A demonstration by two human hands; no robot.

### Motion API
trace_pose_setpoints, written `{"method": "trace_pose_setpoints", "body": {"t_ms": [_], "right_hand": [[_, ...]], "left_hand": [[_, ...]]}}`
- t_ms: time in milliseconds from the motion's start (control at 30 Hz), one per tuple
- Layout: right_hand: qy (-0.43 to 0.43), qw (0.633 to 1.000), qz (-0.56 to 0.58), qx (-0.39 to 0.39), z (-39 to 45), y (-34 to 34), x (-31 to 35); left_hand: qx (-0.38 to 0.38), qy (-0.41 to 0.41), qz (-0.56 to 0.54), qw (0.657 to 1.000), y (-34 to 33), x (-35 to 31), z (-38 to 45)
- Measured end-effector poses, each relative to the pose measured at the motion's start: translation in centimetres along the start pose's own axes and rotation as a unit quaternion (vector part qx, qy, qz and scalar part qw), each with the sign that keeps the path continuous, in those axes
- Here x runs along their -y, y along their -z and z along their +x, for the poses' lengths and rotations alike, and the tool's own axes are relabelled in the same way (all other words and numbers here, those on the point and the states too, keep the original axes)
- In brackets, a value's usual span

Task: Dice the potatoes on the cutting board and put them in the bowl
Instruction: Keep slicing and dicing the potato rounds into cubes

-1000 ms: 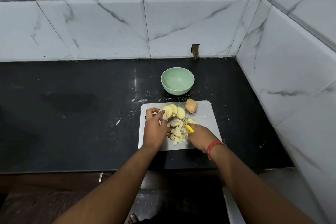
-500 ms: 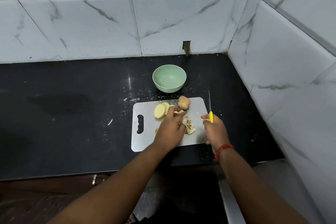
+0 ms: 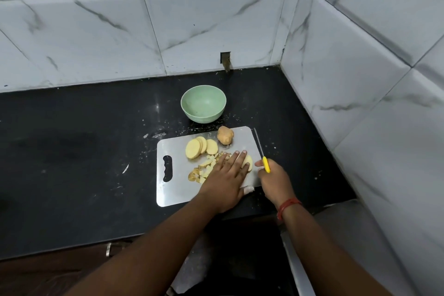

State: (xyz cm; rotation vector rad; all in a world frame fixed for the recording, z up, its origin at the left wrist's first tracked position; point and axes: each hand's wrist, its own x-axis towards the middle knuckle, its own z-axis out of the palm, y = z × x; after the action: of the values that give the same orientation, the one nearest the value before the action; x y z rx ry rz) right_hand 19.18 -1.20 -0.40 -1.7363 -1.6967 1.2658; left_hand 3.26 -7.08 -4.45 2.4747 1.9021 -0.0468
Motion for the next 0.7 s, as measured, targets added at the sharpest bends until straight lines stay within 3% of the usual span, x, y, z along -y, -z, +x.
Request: {"method": "trace_pose_setpoints", "body": {"t_ms": [167,333,700], "right_hand": [[0.077,0.993,-0.084,0.002,0.3,-0.9,0.2],[0.096,0.987,-0.132,0.009,1.1,-1.8,-0.2],[0.12,0.97,-0.21,0.027,2.1,-1.5,0.6]], "left_hand": [[-0.028,-0.087,0.036,0.995,-0.9,0.8,-1.0],[-0.006,-0.033,0.047,0.998,-1.3,2.4,-1.9],[-0.009,-0.011,0.069,0.998,-0.7,2.3,-1.2]]}}
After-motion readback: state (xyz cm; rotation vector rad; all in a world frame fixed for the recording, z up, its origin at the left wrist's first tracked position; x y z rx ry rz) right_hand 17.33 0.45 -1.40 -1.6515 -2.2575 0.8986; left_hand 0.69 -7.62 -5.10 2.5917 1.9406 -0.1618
